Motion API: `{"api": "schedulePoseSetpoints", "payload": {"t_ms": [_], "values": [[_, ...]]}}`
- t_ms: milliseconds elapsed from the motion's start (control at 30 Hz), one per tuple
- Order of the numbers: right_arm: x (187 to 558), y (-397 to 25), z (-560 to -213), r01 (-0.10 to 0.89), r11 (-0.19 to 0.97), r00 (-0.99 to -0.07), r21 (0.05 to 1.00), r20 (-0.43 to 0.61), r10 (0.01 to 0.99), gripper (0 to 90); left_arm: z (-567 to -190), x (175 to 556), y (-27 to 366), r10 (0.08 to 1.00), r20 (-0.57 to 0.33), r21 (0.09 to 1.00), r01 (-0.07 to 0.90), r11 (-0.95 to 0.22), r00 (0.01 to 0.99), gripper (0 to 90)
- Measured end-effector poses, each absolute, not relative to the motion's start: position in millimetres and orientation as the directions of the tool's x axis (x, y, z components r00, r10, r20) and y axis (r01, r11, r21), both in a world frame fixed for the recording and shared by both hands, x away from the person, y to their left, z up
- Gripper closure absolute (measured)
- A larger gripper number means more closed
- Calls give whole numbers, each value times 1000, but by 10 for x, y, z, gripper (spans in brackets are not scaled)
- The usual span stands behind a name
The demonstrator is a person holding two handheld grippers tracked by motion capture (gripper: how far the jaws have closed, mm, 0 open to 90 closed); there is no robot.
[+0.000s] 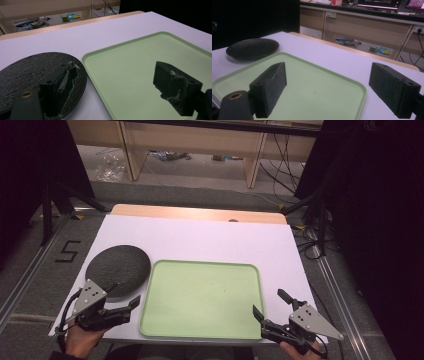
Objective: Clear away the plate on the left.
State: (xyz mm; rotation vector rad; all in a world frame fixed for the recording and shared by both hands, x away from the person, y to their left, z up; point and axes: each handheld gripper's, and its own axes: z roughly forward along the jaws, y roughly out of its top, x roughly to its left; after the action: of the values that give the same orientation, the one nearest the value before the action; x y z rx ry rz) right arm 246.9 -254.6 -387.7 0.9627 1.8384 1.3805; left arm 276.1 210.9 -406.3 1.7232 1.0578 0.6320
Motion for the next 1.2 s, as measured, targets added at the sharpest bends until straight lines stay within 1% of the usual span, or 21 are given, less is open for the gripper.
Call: {"api": "schedulePoseSetpoints", "payload": {"t_ms": [367, 433, 633, 733, 1033, 1100, 1200], "values": [[2468, -2543, -3878, 180, 183, -526, 967, -63, 848, 153, -4072, 2798, 2127, 876, -62, 911, 386, -146, 479, 172], [2471, -2544, -3877, 177, 181, -530, 967, -62, 846, 153, -4086, 2829, 2141, 872, -84, 906, 402, -136, 483, 165], [2467, -2537, -3879, 181, 184, -526, 966, -63, 848, 153, -4111, 2929, 2186, 881, -84, 898, 418, -136, 466, 166], [2473, -2533, -3883, 185, 191, -533, 964, -64, 844, 153, -4161, 3028, 2209, 885, -90, 882, 449, -142, 456, 171], [2473, -2530, -3883, 185, 192, -535, 964, -65, 842, 153, -4205, 3135, 2249, 894, -80, 867, 473, -156, 441, 171], [2471, -2530, -3882, 192, 202, -538, 960, -69, 840, 153, -4223, 3162, 2245, 898, -93, 862, 485, -143, 431, 171], [2466, -2526, -3884, 191, 206, -540, 960, -73, 838, 154, -4238, 3233, 2266, 901, -74, 854, 494, -165, 428, 171]]}}
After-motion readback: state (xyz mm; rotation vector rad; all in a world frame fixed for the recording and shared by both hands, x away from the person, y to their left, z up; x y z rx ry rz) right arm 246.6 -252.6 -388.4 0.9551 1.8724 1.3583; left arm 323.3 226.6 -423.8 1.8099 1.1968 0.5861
